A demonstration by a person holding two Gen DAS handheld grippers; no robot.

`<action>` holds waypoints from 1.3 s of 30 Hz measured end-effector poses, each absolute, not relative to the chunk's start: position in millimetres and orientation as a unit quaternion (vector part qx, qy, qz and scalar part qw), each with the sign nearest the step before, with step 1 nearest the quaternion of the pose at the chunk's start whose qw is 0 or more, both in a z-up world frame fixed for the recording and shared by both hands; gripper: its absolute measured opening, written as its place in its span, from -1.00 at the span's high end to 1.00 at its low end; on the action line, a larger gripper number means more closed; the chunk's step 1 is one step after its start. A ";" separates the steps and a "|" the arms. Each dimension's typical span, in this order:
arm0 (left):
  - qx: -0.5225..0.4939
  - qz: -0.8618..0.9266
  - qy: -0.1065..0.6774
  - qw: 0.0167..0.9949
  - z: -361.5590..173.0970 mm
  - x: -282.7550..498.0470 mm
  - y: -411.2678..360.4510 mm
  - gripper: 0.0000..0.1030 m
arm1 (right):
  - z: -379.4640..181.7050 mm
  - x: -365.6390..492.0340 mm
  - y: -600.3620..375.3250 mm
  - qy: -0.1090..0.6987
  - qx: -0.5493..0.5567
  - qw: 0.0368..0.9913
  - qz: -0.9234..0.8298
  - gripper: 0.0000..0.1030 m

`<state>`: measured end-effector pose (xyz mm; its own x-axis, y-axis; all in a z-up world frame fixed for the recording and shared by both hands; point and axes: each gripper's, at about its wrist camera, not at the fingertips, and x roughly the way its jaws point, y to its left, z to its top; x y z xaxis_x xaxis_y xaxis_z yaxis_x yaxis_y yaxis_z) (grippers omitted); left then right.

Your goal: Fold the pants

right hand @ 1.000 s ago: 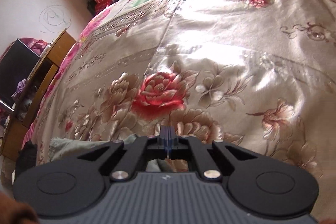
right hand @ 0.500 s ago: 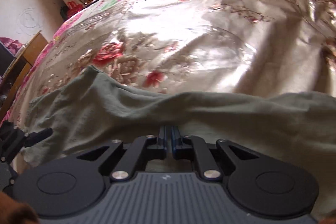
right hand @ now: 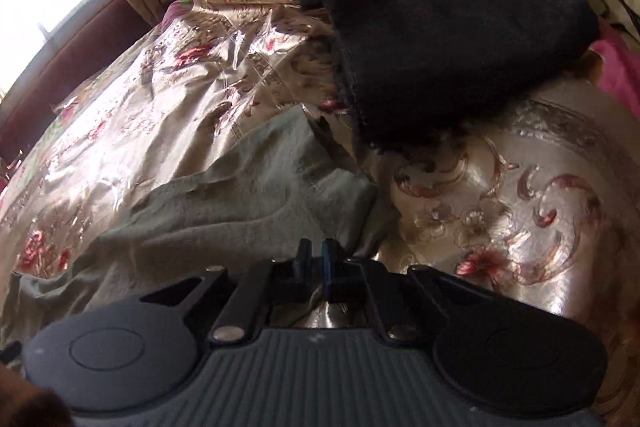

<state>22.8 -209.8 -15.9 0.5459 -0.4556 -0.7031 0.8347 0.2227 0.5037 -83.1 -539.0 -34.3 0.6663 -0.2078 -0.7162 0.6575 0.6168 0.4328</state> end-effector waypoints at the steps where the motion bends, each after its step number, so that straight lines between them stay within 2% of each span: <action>1: 0.467 -0.423 0.206 0.749 -20.2 18.3 -213.4 -0.43 | -31.9 -89.9 -539.8 0.306 0.364 0.842 -0.255 0.83; 3: 0.482 -0.421 0.197 0.743 -22.3 14.8 -214.6 -0.43 | -23.8 -99.3 -536.6 0.292 0.358 0.846 -0.264 0.74; 7: 0.477 -0.417 0.207 0.745 -18.9 16.0 -214.4 -0.43 | -14.6 -119.9 -530.9 0.262 0.393 0.849 -0.236 0.73; 10: 0.477 -0.413 0.206 0.748 -18.2 14.0 -216.0 -0.43 | -20.8 -113.5 -527.9 0.280 0.371 0.847 -0.259 0.69; 14: 0.487 -0.407 0.192 0.749 -21.7 7.7 -219.0 -0.43 | -38.9 -104.7 -540.8 0.263 0.417 0.828 -0.268 0.55; 25: 0.430 -0.432 0.170 0.775 -9.3 0.9 -231.0 -0.44 | -64.2 -91.6 -557.5 0.219 0.474 0.809 -0.270 0.53; 26: 0.418 -0.435 0.178 0.777 -9.3 1.5 -234.6 -0.44 | -64.4 -91.2 -557.7 0.208 0.486 0.806 -0.265 0.54; 27: 0.412 -0.437 0.187 0.777 -10.1 2.0 -237.8 -0.44 | -63.1 -92.1 -557.4 0.204 0.498 0.802 -0.260 0.66; 28: 0.414 -0.437 0.201 0.773 -13.2 2.3 -242.9 -0.44 | -61.5 -95.4 -557.0 0.196 0.517 0.797 -0.241 0.88; 33: 0.458 -0.425 0.186 0.758 -20.2 -9.6 -249.1 -0.43 | -52.1 -123.6 -558.3 0.136 0.566 0.790 -0.192 0.92; 39: 0.472 -0.408 0.215 0.751 -4.1 -24.0 -262.3 -0.45 | -70.8 -149.1 -578.6 0.076 0.615 0.764 -0.181 0.92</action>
<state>-24.0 -262.3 -4.1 0.5749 -0.4095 -0.7084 0.8159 0.2216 0.5340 -149.1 -578.6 -70.8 0.9232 -0.1830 -0.3380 0.3694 0.1795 0.9118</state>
